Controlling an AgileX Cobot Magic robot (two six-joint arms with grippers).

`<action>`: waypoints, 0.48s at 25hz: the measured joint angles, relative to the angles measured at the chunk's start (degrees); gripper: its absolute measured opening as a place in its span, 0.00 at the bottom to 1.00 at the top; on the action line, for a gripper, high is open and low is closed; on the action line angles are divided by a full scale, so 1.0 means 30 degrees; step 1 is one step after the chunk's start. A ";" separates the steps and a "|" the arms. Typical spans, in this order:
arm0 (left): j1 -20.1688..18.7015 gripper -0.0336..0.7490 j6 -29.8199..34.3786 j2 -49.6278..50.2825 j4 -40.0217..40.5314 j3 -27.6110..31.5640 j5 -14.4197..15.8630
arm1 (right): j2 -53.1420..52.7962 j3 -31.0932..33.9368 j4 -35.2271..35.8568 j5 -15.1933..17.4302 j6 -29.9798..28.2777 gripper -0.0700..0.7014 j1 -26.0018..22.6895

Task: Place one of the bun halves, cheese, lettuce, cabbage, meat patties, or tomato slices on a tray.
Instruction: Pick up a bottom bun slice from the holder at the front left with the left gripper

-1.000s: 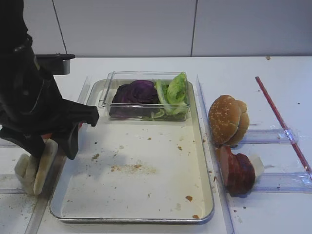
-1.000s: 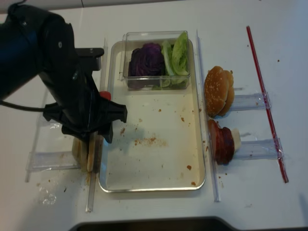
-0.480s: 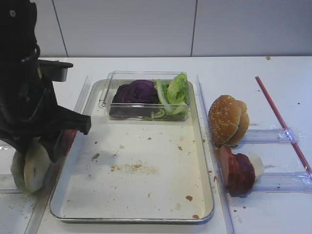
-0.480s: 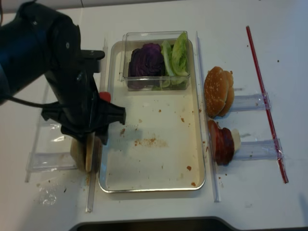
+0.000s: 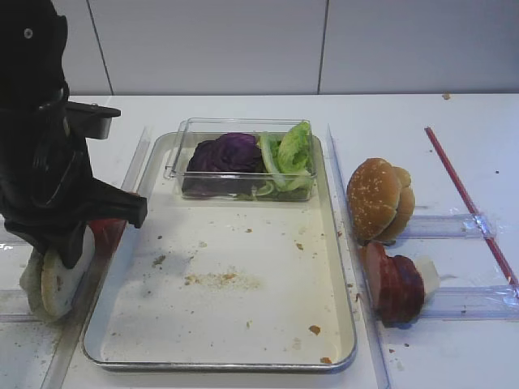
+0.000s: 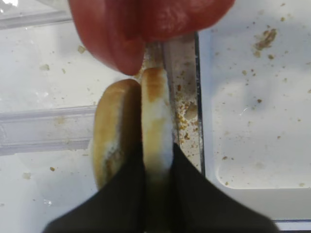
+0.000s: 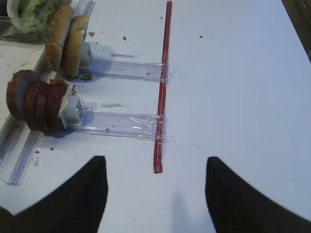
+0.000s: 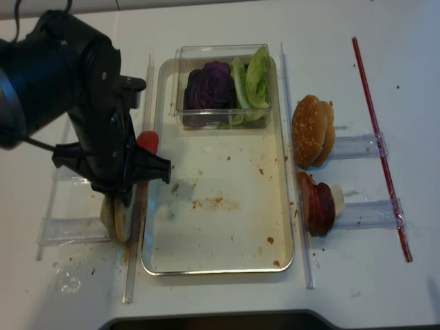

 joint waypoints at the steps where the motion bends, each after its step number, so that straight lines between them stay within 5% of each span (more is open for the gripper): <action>1: 0.0000 0.13 0.0000 0.0000 0.0013 0.0000 0.0000 | 0.0000 0.0000 0.0000 0.0000 0.0000 0.71 0.0000; 12: 0.0000 0.12 0.0000 0.0000 0.0280 -0.1018 0.0079 | 0.0000 0.0000 0.0000 0.0000 0.0000 0.71 0.0000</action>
